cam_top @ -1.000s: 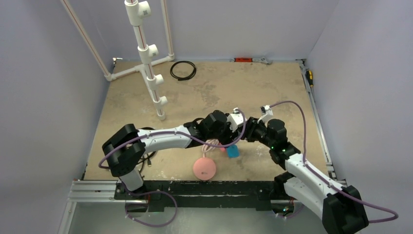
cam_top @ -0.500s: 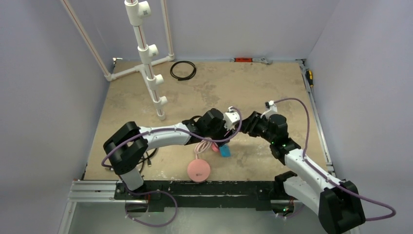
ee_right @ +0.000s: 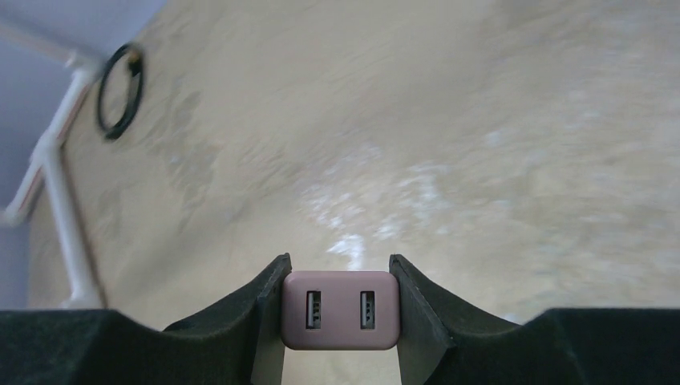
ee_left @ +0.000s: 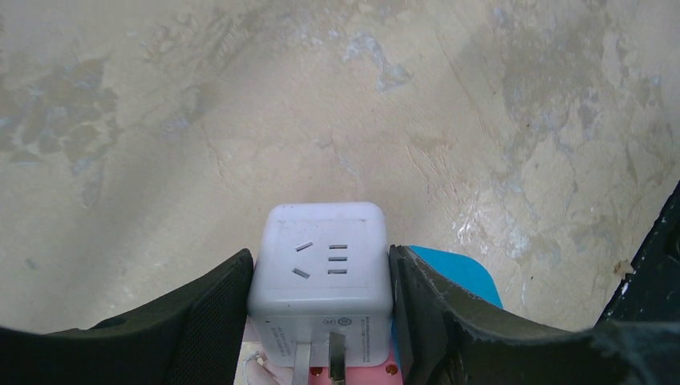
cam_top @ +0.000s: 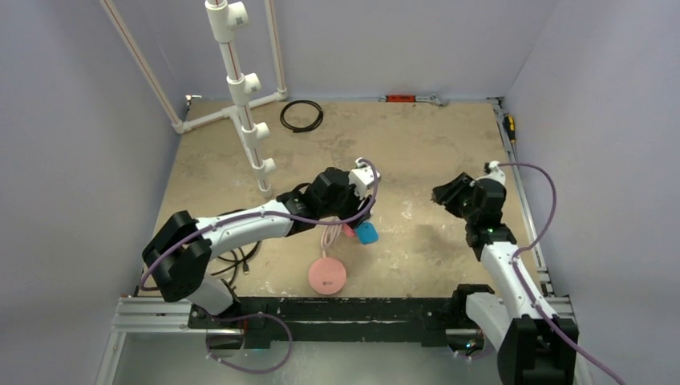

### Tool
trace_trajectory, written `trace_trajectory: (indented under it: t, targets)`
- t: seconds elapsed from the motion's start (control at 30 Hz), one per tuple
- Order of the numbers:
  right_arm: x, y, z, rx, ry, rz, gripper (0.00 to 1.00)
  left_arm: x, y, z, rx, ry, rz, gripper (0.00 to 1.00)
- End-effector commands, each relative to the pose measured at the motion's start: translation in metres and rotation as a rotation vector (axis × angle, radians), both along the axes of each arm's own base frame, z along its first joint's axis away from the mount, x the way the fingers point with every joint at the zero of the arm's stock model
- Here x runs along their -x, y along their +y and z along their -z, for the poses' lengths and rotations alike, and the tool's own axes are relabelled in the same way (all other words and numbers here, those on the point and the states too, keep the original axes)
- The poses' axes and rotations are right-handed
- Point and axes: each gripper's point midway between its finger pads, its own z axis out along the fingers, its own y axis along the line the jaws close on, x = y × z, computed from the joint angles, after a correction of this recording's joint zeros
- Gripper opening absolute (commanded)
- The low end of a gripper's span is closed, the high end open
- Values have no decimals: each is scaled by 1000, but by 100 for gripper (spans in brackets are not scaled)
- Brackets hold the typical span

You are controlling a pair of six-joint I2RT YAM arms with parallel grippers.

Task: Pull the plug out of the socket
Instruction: Place the plug at the center of the board.

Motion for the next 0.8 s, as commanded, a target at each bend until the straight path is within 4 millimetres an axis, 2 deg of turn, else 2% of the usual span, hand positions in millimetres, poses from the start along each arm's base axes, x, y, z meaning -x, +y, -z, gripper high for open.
trace_trajectory:
  t: [0.0, 0.1, 0.33, 0.57, 0.63, 0.7, 0.77]
  targets:
    - [-5, -74, 13, 65, 80, 274, 0, -17, -4, -67, 171, -112, -69, 0]
    - [-5, -113, 30, 17, 119, 393, 0, -20, 3, -82, 202, -134, -105, 0]
    - [-1, -160, 67, -57, 185, 500, 0, -27, 18, -101, 225, -169, -195, 0]
    - [2, -176, 87, -138, 217, 522, 2, -28, 24, -109, 234, -183, -223, 0]
    - [2, -178, 87, -134, 217, 526, 12, -29, 25, -110, 235, -184, -231, 0]
    - [4, -181, 87, -123, 217, 540, 29, -29, 26, -111, 237, -186, -234, 0]
    - [7, -184, 89, -109, 221, 565, 41, -29, 26, -112, 240, -188, -236, 0]
